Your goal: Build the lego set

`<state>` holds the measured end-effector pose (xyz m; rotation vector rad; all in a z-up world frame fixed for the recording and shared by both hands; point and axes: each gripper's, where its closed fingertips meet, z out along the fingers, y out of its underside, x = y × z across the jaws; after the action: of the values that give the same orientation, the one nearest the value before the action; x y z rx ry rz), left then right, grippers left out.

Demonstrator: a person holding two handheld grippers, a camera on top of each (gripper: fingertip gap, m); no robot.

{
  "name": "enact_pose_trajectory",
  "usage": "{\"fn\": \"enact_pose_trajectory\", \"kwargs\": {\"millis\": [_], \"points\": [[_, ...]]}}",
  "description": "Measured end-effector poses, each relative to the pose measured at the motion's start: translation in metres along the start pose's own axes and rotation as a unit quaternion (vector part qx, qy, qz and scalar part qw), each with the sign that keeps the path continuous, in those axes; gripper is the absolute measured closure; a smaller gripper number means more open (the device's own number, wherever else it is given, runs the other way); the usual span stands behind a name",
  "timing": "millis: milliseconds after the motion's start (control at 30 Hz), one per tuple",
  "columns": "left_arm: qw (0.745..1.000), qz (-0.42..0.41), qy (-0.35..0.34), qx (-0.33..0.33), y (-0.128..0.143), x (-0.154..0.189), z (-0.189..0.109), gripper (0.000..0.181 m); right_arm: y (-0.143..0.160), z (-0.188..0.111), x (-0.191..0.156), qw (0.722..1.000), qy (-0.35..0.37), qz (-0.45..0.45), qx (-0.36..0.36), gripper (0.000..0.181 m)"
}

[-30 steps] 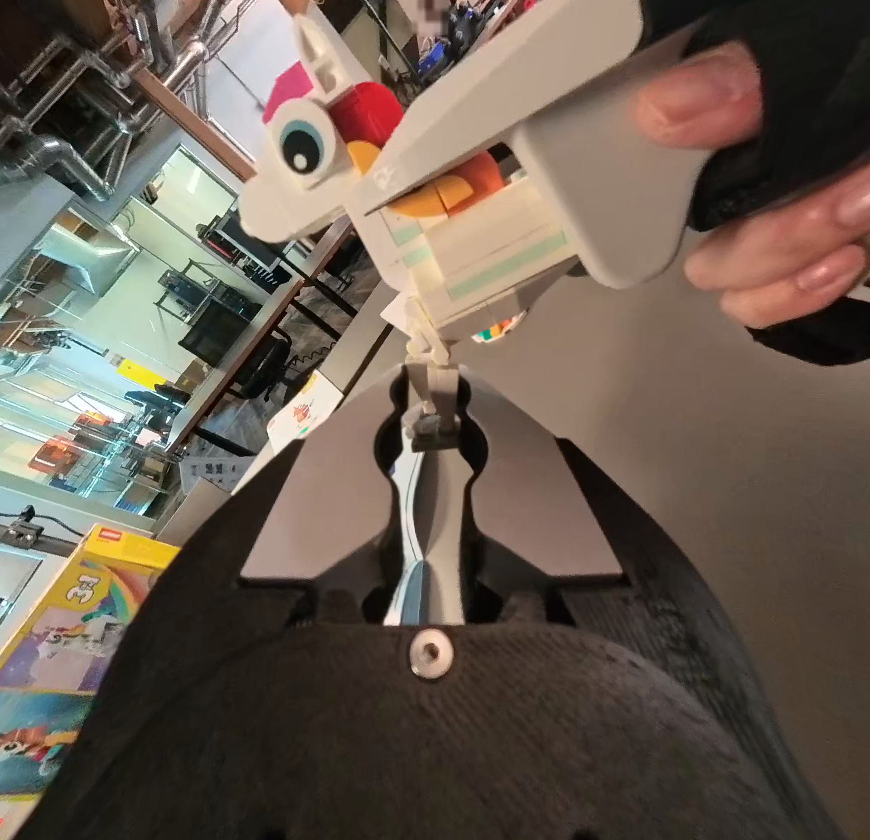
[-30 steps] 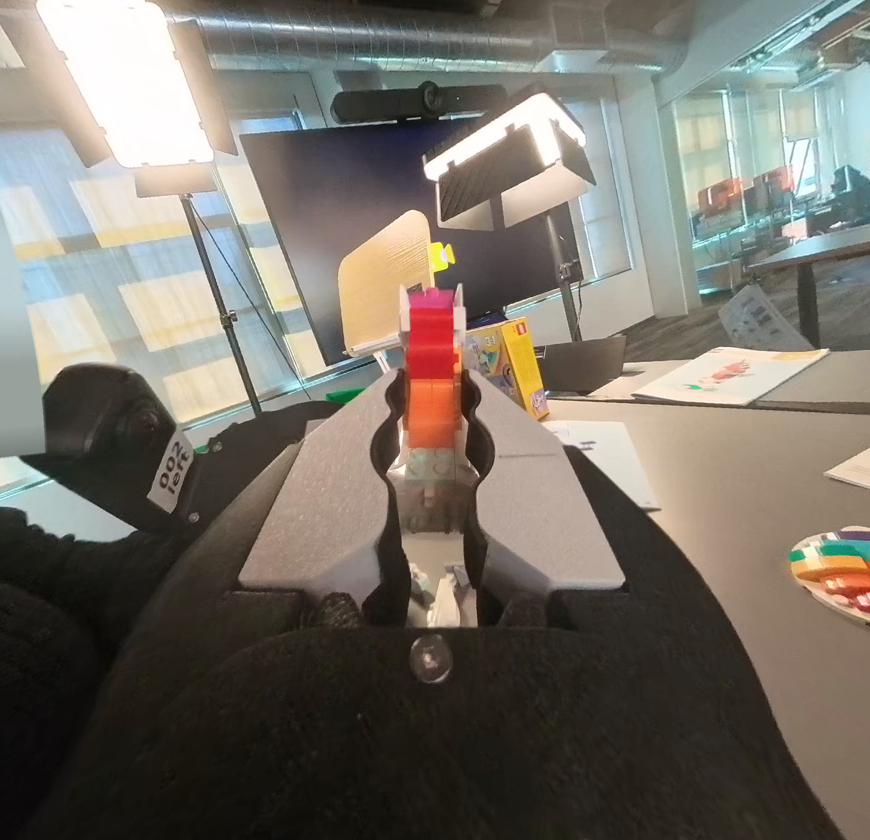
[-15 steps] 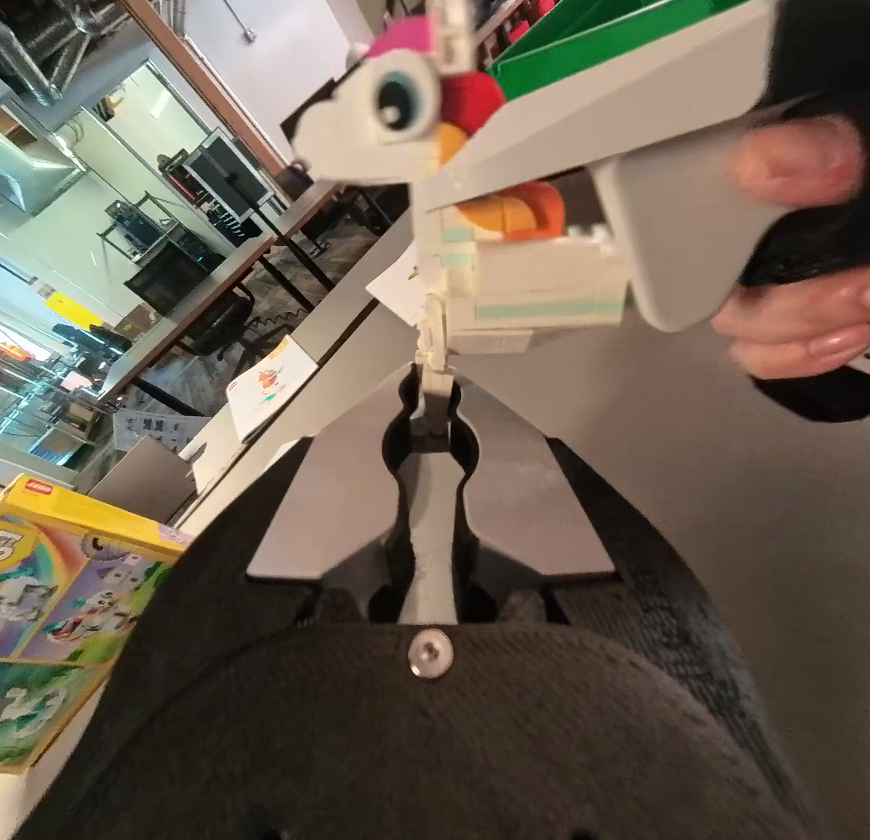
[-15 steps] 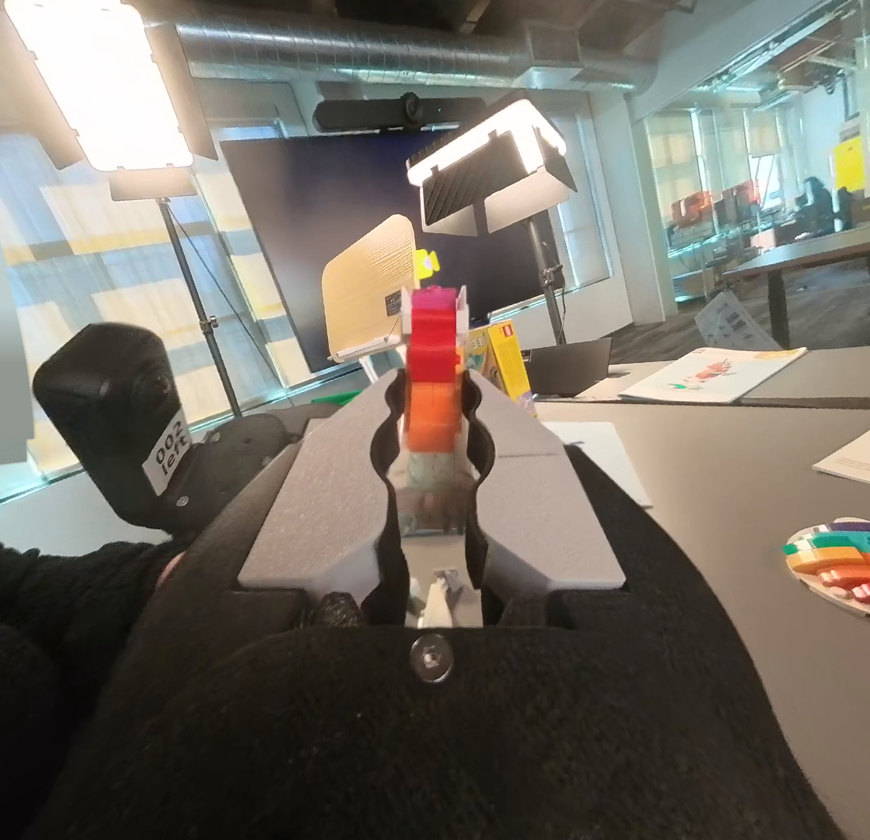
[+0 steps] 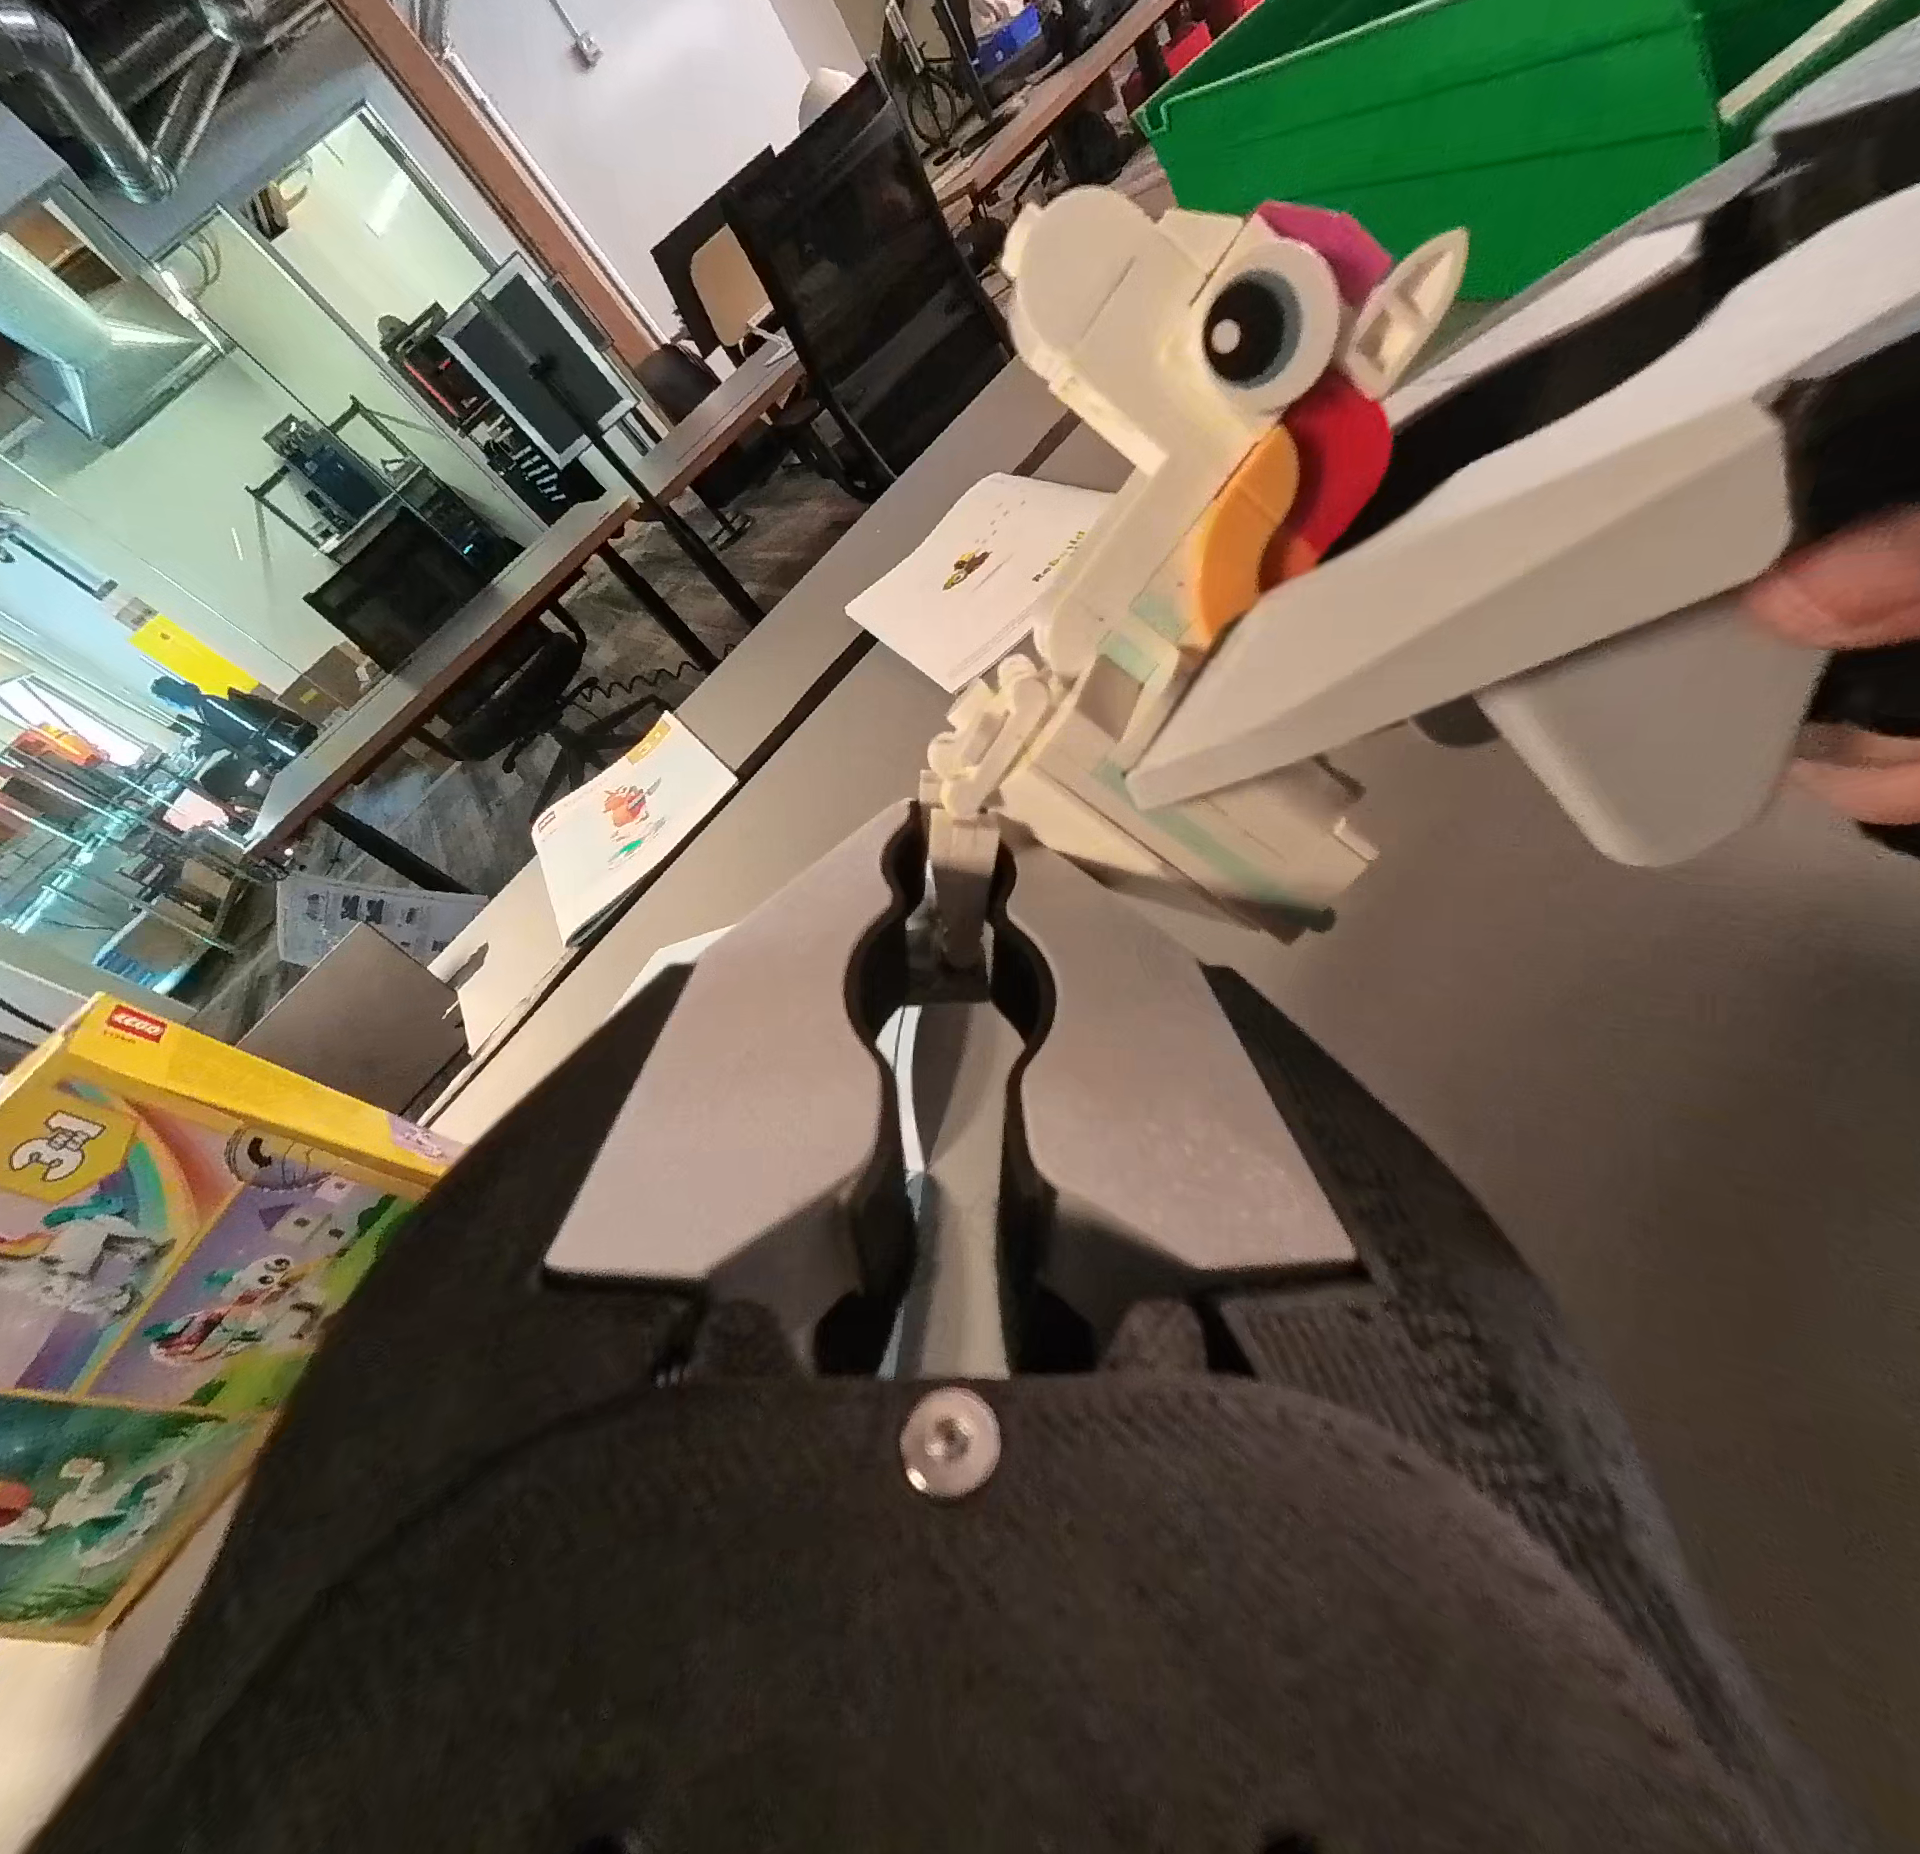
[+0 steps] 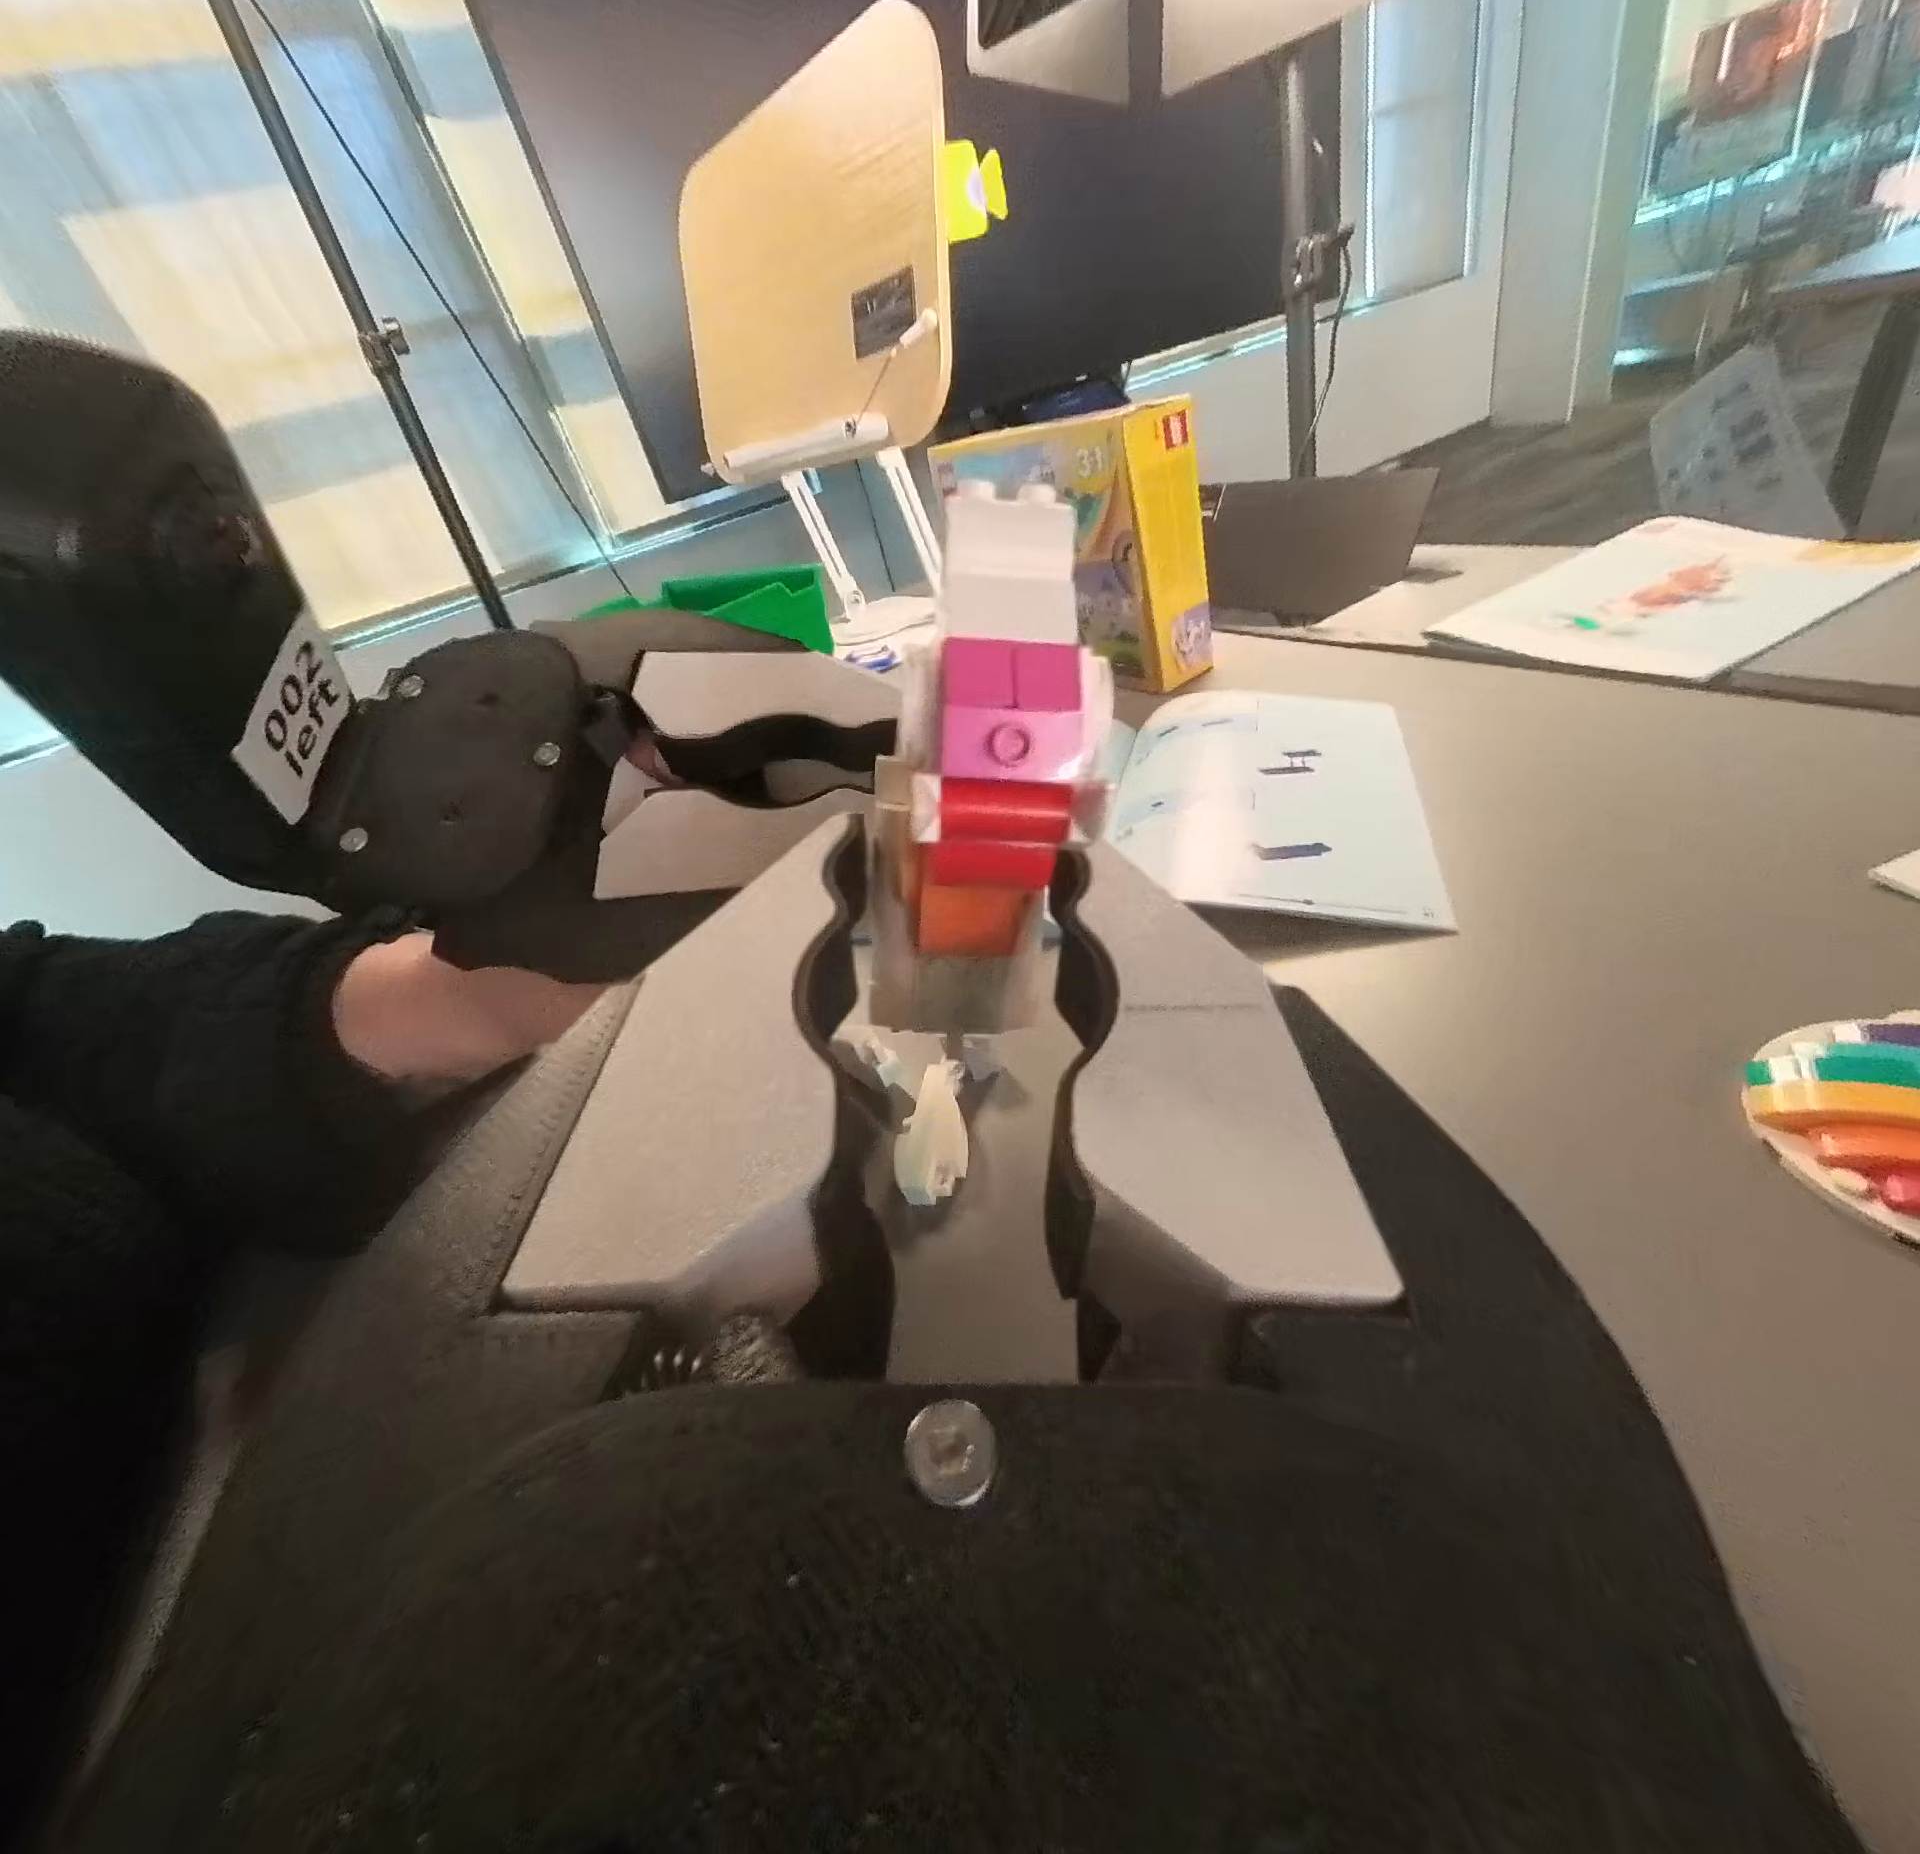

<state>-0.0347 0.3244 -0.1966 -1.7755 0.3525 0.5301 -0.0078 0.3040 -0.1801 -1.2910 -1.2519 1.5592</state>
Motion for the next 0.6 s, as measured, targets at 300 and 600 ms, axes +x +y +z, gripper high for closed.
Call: {"fn": "enact_pose_trajectory", "kwargs": {"millis": [300,600], "points": [[0.976,0.219,-0.011,-0.013,0.012,0.008,-0.001,0.173,0.021,-0.008,0.002,0.996,-0.027,-0.004,-0.089,0.15],[0.96,0.274,0.059,-0.031,0.026,0.024,-0.011,0.145,0.04,-0.015,-0.004,0.984,-0.06,-0.024,-0.165,0.15]]}}
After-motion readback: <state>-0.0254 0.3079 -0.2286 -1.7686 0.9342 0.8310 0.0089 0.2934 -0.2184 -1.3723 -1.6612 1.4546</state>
